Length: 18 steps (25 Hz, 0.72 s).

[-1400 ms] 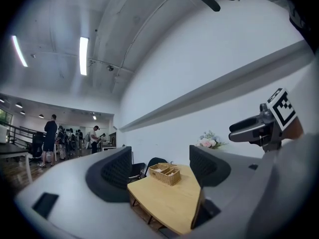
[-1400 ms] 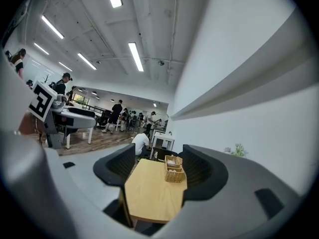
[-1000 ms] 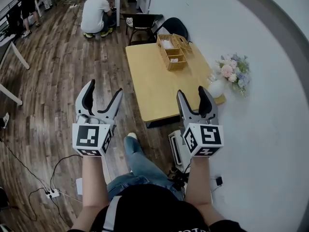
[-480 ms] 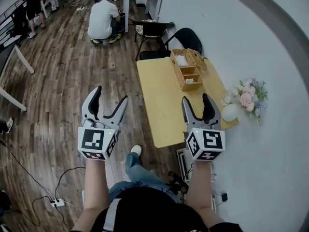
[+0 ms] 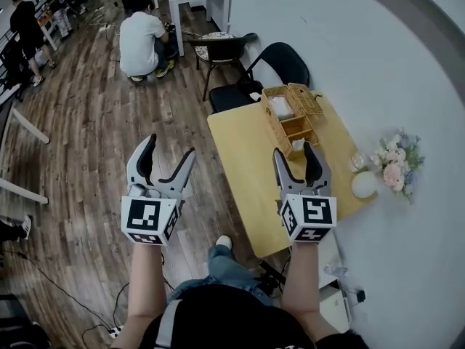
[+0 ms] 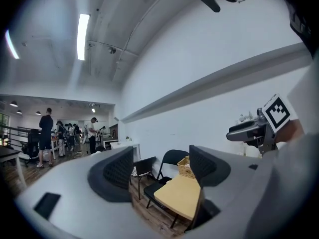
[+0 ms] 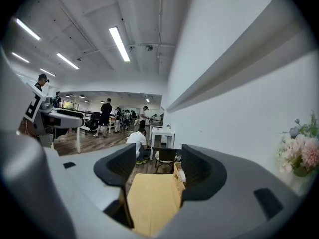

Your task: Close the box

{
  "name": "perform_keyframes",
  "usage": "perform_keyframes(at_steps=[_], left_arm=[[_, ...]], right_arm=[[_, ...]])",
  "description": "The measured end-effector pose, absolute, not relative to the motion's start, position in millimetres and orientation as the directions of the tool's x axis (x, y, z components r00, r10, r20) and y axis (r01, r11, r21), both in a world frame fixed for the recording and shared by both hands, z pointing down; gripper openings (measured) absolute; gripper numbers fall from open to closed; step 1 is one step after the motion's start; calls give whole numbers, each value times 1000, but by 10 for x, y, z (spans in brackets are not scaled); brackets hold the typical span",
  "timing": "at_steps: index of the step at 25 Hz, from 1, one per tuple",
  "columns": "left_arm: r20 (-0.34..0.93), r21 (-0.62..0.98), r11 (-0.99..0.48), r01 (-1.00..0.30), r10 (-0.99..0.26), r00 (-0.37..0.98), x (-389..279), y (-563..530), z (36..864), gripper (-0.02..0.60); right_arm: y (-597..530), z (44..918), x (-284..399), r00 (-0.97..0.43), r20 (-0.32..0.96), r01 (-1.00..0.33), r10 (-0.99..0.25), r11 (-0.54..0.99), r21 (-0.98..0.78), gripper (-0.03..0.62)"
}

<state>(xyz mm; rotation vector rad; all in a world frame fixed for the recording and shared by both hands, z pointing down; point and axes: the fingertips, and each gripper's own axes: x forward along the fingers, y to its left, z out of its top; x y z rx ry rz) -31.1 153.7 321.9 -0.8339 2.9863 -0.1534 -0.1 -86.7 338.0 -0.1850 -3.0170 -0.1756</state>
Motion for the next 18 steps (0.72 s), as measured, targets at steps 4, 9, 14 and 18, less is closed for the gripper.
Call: perform_keyframes(at_steps=[4,9,14,18], left_arm=[[6,-98,822,-561,-563,-826,-592,1365,3277,348],[23,-88,770,-632,-633,-774,-791,1154,3342,348],[17,-72,728,-682,-683,-731,-1015,1095,3339,348],[24,-50,658,-751,-751,-660,-1273,820,3462,348]], right_arm=[[-1006,3426,-176,-989,134,78,63,992,103,293],[-1181,3523,-111,-987,160,-4,-21,995,104,291],[-1258,3565,-60,-976,187,-91,-113,988,122,291],[-1450,3581,-25,-958,191,-188,-215,971,146,291]])
